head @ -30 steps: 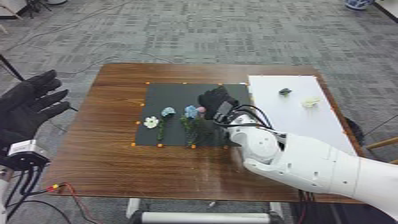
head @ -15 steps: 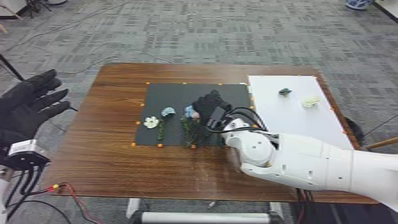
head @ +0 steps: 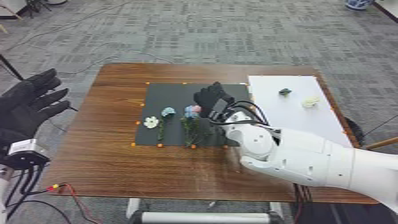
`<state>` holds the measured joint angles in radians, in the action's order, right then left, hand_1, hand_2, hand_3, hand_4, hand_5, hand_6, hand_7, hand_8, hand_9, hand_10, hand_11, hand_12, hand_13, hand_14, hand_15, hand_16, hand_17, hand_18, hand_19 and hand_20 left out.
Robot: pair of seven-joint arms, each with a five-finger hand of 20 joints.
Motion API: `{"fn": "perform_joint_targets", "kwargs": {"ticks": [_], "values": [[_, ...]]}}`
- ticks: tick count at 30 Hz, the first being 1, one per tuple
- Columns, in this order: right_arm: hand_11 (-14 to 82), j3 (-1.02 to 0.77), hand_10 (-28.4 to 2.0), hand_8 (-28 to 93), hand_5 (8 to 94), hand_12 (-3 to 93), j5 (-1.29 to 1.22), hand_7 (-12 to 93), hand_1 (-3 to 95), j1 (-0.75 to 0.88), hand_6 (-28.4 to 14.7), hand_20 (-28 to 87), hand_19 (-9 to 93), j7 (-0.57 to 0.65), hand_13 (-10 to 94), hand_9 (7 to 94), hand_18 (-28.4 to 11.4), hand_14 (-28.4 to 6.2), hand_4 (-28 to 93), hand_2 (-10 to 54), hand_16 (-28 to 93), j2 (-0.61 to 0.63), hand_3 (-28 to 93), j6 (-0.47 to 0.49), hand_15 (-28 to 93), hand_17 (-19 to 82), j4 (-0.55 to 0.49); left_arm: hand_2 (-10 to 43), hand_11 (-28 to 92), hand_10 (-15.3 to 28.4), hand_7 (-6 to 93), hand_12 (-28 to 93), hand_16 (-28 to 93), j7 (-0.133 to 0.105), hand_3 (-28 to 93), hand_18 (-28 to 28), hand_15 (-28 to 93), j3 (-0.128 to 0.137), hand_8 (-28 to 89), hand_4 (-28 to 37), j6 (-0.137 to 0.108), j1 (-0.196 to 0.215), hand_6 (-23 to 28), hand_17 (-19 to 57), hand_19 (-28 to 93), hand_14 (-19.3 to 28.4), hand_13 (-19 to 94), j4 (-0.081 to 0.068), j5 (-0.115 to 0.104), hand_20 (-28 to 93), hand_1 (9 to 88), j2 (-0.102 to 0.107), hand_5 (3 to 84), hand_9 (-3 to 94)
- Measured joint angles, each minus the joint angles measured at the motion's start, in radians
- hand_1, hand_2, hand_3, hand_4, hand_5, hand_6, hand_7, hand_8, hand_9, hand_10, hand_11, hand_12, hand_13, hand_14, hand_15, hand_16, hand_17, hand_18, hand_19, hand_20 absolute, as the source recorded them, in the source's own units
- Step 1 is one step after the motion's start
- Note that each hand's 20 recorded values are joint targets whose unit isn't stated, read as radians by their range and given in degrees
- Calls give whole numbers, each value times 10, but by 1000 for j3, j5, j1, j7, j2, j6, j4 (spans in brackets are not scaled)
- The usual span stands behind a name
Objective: Arrange flowers
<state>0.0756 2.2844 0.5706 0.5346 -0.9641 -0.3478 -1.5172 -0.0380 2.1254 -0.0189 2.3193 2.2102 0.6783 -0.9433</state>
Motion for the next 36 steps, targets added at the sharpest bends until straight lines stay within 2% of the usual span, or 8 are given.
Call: {"fn": "perform_joint_targets", "kwargs": {"ticks": [12, 13, 14, 16, 21, 24, 31, 36], "values": [[181, -13, -49, -33, 581, 431, -1, 446, 425, 3, 30, 559, 848, -41, 618, 697, -189, -59, -282, -95, 366, 17, 858, 38, 807, 332, -11, -59, 226, 112, 214, 142, -68, 1, 688, 206, 398, 1, -97, -275, 0, 2, 29, -79, 395, 143, 128, 0, 0, 82, 245, 0, 260, 201], [208, -13, -54, -43, 569, 399, -2, 420, 414, 3, 30, 559, 848, -39, 616, 676, -190, -61, -279, -95, 360, 18, 868, 35, 809, 330, -12, -59, 227, 112, 214, 142, -69, 1, 687, 205, 399, 1, -97, -276, 0, 2, 29, -79, 395, 143, 128, 0, 0, 81, 246, 1, 261, 201], [270, -12, -82, -127, 517, 300, -2, 376, 387, 2, 17, 554, 844, -35, 606, 594, -191, -64, -267, -95, 360, 19, 900, 30, 810, 323, -12, -59, 228, 111, 215, 142, -69, 1, 688, 205, 400, 1, -97, -276, 1, 2, 29, -79, 396, 143, 128, 0, 0, 81, 245, 1, 261, 201], [272, -10, -111, -158, 421, 228, -1, 326, 367, 2, -18, 542, 839, -16, 577, 467, -196, -68, -270, -95, 358, 20, 926, 14, 803, 312, -12, -60, 230, 112, 217, 141, -70, 1, 689, 206, 403, 1, -98, -276, 1, 2, 29, -79, 398, 144, 129, 0, 0, 82, 245, 2, 261, 202], [153, -70, -148, -91, 260, 195, 12, 204, 333, 28, -89, 491, 797, 107, 511, 282, -196, -101, -262, -95, 264, 31, 931, -11, 829, 265, -23, -61, 237, 113, 223, 139, -73, 1, 689, 207, 411, 1, -101, -278, 3, 4, 28, -78, 401, 144, 129, 0, 0, 81, 245, 2, 261, 202], [128, -172, -150, -84, 236, 189, 14, 174, 335, 69, -96, 484, 792, 157, 504, 262, -197, -105, -275, -95, 253, 51, 924, -8, 832, 261, -36, -61, 240, 113, 226, 136, -77, 1, 691, 206, 418, 1, -104, -279, 3, 9, 28, -78, 403, 145, 128, 1, 0, 79, 244, 1, 262, 203], [82, -241, -167, -67, 217, 149, -15, 115, 322, 43, -111, 483, 804, 160, 508, 251, -203, -106, -282, -95, 244, 138, 920, 201, 840, 267, -22, -63, 247, 114, 230, 131, -82, -1, 693, 207, 424, 1, -106, -281, 2, 14, 29, -79, 405, 146, 127, 2, 1, 77, 244, -1, 262, 202], [55, -276, -193, -52, 198, 126, -92, 79, 311, 39, -128, 486, 809, 187, 507, 236, -214, -117, -283, -95, 248, 195, 924, 274, 844, 266, 46, -63, 251, 113, 231, 129, -85, -4, 694, 207, 426, 4, -108, -281, 2, 17, 30, -79, 406, 146, 127, 6, 1, 76, 244, -4, 263, 202]]}}
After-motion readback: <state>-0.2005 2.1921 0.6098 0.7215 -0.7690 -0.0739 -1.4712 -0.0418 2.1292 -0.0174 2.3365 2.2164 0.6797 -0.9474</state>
